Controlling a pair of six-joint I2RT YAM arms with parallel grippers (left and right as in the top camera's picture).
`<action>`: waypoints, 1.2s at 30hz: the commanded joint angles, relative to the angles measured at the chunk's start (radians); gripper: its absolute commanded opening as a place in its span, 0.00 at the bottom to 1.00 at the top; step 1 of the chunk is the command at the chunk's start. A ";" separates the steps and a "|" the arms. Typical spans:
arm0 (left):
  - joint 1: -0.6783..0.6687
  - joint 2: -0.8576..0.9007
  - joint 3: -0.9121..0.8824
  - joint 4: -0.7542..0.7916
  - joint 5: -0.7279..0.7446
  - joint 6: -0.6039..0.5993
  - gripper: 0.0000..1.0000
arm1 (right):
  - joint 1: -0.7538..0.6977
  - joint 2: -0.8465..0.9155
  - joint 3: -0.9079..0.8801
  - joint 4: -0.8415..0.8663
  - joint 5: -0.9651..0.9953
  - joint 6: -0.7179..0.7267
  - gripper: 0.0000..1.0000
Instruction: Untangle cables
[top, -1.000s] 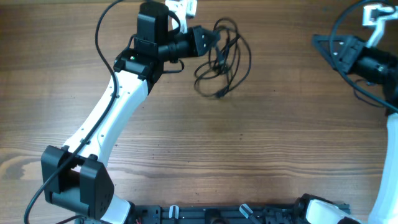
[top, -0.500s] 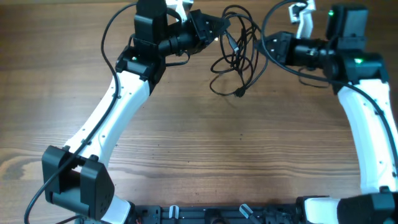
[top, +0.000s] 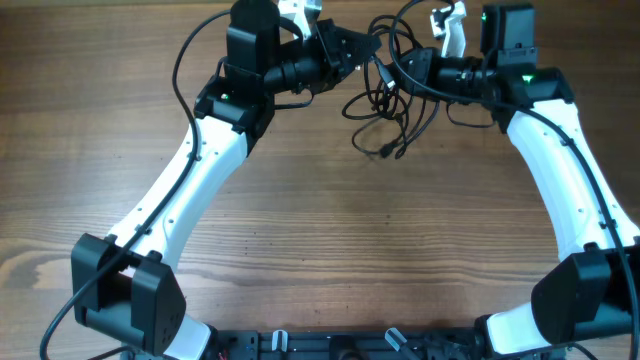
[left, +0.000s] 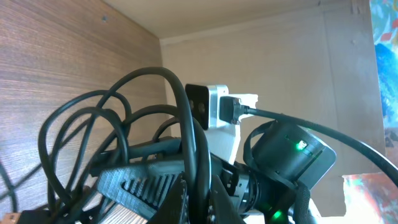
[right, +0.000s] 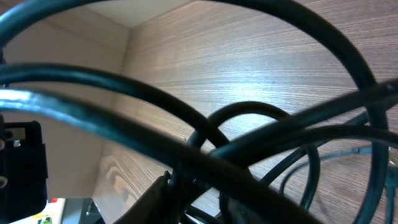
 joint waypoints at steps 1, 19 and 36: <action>-0.020 -0.007 0.010 0.015 0.016 -0.016 0.04 | 0.006 0.017 0.006 0.023 0.019 0.045 0.04; -0.019 -0.007 0.010 -0.666 -0.965 0.253 0.04 | -0.386 -0.219 0.007 0.002 -0.465 -0.004 0.04; -0.005 -0.007 0.010 -0.695 -1.090 0.765 0.27 | -0.653 -0.220 0.006 -0.269 0.248 -0.048 0.04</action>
